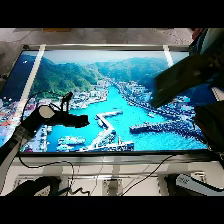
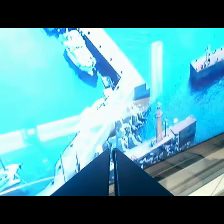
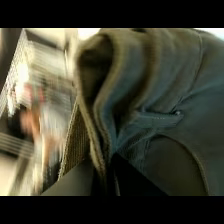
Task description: Fold the clothes and pants, and hang the long-sleeved shirts on hangers.
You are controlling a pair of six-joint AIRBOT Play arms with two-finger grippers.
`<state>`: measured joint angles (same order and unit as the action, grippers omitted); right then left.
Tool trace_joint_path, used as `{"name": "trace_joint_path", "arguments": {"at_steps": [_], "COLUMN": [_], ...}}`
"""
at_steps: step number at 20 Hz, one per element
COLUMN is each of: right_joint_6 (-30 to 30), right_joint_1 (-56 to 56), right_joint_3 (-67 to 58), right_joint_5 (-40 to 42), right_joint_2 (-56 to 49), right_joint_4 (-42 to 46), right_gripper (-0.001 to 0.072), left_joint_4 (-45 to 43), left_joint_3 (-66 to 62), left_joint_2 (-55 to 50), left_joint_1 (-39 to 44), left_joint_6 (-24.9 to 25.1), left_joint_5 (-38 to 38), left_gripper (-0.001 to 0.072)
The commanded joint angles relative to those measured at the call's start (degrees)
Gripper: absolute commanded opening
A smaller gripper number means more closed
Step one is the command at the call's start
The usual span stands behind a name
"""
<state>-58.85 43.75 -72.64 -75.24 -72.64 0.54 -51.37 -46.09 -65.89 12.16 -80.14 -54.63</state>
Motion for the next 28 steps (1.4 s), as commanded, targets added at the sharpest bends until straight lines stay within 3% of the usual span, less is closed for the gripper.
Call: {"name": "trace_joint_path", "arguments": {"at_steps": [1,5,7,9,14,15,16,17,24,28], "right_joint_6": [-4.55,-4.74,-8.90,-17.64,-32.50,-35.89,-39.76,-42.58,-43.15,-47.08], "right_joint_1": [15.32,32.48,39.74,45.62,53.83,54.53,54.93,55.12,55.12,55.19], "right_joint_3": [-8.52,-13.25,-13.25,-13.25,-13.29,-13.29,-13.29,-13.29,-13.29,-13.55], "right_joint_5": [1.60,2.73,0.35,-2.71,-3.67,-3.19,-2.38,-1.31,-3.78,-6.58], "right_joint_2": [1.44,1.46,1.46,1.60,5.22,5.40,5.35,5.38,5.38,5.99], "right_joint_4": [-7.50,-8.13,-3.41,7.76,46.99,50.01,50.99,51.43,51.58,58.71], "right_gripper": [0.0027,0.0027,0.0027,0.0027,0.0029,0.0110,0.0388,0.0718,0.0686,0.0687], "left_joint_4": [-0.07,-0.04,-0.07,-0.07,-0.07,-0.04,-0.04,-0.04,-0.09,-0.04], "left_joint_3": [-0.09,-0.07,-0.07,-0.07,-0.07,-0.07,-0.07,-0.07,-0.09,-0.26], "left_joint_2": [0.55,0.55,0.55,0.55,0.52,0.52,0.52,0.52,0.52,0.55], "left_joint_1": [-0.09,-0.07,-0.07,-0.09,-0.07,-0.07,-0.07,-0.07,-0.42,-2.32], "left_joint_6": [0.04,0.02,0.02,0.04,0.04,0.02,0.02,0.02,0.07,0.04], "left_joint_5": [-0.09,-0.13,-0.11,-0.09,-0.07,-0.07,-0.07,-0.07,-0.09,-0.55], "left_gripper": [0.0046,0.0046,0.0046,0.0046,0.0047,0.0046,0.0046,0.0046,0.0046,0.0046]}}
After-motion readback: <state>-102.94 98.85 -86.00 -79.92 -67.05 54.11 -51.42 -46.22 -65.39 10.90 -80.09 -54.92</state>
